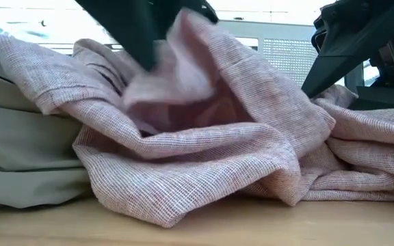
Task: Sort clothes
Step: Put the pink polo into the laundry bin
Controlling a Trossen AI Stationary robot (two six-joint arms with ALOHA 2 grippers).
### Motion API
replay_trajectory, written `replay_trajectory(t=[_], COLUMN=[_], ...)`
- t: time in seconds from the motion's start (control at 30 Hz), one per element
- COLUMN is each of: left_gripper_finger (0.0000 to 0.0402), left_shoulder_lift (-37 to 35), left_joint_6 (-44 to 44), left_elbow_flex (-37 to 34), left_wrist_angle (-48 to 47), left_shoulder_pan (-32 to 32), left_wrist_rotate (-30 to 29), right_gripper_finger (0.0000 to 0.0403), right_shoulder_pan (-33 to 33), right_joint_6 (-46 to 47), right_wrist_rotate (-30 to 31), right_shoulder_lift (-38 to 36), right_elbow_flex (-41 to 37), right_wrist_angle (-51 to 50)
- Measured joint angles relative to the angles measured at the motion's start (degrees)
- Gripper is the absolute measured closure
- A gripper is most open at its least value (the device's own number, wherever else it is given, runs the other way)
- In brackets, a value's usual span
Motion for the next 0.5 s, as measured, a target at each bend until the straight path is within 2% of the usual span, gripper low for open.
replay_trajectory(t=[0.3,0.5], left_gripper_finger=[0.0253,0.0253], left_shoulder_lift=[2.22,7.02], left_joint_6=[0.12,0.48], left_elbow_flex=[-0.07,-0.07], left_wrist_angle=[-3.45,-2.64], left_shoulder_pan=[-1.43,0.54], left_wrist_rotate=[0.90,7.94], right_gripper_finger=[0.0179,0.0179], right_shoulder_pan=[0.00,0.02], right_joint_6=[-0.95,-1.14], right_wrist_rotate=[-0.02,-0.04], right_shoulder_lift=[0.00,0.00], right_elbow_flex=[0.00,0.00], right_wrist_angle=[0.09,0.09])
